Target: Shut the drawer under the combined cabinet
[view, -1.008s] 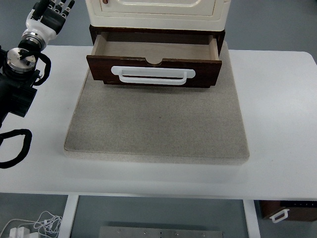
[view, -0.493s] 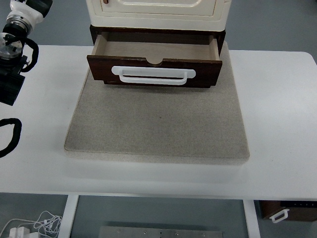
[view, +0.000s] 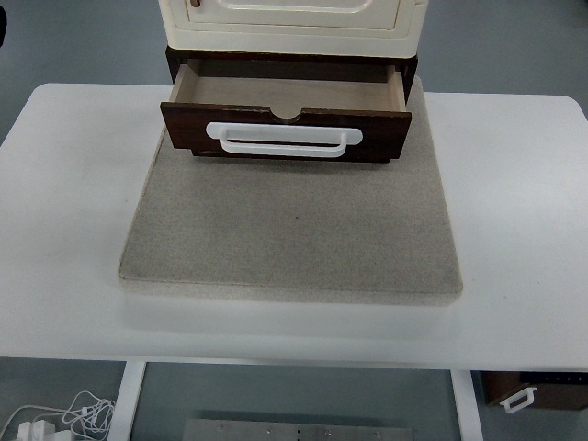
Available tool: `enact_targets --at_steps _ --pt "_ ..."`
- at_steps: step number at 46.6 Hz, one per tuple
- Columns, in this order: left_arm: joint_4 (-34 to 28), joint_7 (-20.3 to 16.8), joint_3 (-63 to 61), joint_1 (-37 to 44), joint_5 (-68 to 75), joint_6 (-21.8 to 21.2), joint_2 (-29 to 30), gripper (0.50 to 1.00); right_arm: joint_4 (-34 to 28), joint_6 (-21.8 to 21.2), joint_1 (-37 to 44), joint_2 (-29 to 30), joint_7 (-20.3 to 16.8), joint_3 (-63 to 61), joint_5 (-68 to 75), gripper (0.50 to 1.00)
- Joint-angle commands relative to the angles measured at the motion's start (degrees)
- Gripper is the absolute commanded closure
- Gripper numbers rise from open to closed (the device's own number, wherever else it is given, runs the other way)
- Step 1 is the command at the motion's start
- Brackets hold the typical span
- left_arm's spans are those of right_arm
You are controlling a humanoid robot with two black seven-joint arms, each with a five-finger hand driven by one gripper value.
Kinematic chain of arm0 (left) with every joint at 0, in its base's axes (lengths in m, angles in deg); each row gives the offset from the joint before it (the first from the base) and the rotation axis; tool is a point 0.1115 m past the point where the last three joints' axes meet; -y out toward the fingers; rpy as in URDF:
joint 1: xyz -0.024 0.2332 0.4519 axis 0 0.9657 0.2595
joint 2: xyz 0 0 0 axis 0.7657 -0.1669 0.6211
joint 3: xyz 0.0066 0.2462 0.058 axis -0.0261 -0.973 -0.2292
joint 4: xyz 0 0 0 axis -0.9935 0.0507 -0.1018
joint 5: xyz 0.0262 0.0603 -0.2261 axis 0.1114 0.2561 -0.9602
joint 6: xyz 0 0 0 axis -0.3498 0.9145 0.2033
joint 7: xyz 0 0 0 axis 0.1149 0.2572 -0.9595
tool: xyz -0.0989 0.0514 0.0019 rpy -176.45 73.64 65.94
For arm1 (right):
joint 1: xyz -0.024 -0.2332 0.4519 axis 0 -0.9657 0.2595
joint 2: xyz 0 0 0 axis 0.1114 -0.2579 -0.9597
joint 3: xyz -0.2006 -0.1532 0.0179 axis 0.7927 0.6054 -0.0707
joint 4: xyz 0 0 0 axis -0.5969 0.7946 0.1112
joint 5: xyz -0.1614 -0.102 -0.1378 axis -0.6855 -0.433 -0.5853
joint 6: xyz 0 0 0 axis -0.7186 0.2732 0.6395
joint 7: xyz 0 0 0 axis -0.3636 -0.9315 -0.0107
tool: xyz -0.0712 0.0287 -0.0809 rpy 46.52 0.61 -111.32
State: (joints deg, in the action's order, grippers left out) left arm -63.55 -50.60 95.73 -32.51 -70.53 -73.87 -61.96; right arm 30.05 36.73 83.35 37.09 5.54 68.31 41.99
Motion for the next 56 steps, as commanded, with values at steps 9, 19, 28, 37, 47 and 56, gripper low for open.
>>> enact_targets --at_steps 9,19,28,37,47,56 --pt "8.5 -0.1 -0.4 -1.9 6.2 0.0 2.8 0.501 0.0 0.0 0.0 0.0 0.0 0.0 0.0 0.548" --pt "15.9 -0.2 -0.4 -3.2 11.8 -0.6 3.7 0.504 0.0 0.0 0.0 0.0 -0.1 0.0 0.0 0.548" --pt "22.5 -0.4 -0.4 -3.0 18.3 -0.5 3.9 0.504 0.0 0.0 0.0 0.0 -0.1 0.0 0.0 0.548" --pt "30.1 -0.3 -0.6 -2.9 21.1 -0.4 3.9 0.504 0.0 0.0 0.0 0.0 -0.1 0.0 0.0 0.548" --pt "36.7 -0.3 -4.0 -3.4 25.6 -0.2 3.6 0.504 0.0 0.0 0.0 0.0 -0.1 0.0 0.0 0.548" --pt "44.9 -0.3 -10.3 -3.0 25.7 -0.9 3.6 0.504 0.0 0.0 0.0 0.0 -0.1 0.0 0.0 0.548"
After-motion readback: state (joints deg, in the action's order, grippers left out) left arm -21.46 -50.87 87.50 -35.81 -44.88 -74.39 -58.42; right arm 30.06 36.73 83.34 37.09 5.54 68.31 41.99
